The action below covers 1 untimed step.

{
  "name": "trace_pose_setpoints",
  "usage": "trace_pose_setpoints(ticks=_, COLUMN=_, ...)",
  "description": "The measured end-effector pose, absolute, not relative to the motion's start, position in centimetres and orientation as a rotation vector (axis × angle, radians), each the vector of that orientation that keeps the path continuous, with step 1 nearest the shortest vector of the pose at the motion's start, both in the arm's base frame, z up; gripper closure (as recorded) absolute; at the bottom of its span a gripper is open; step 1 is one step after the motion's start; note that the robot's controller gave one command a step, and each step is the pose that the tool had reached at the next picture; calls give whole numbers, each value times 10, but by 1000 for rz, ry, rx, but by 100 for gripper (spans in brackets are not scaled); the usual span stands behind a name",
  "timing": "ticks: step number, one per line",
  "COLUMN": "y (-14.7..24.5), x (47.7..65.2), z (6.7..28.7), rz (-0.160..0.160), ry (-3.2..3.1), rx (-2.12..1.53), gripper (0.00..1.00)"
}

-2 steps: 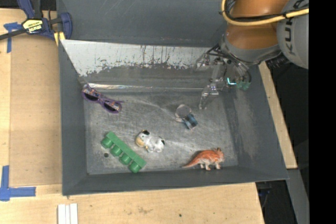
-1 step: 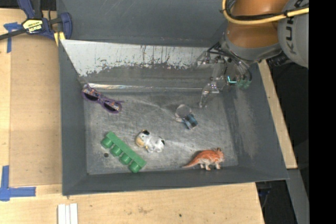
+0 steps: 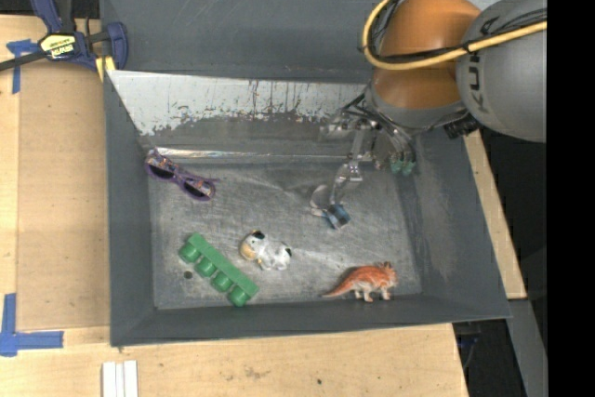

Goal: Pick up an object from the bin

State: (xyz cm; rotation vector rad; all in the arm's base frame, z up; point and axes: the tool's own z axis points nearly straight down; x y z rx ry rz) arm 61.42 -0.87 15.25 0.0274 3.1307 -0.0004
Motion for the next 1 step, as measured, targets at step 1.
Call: trace_pose_setpoints(ticks=1, y=-5, x=609, z=119, rz=0, ry=3133, rx=-225, gripper=0)
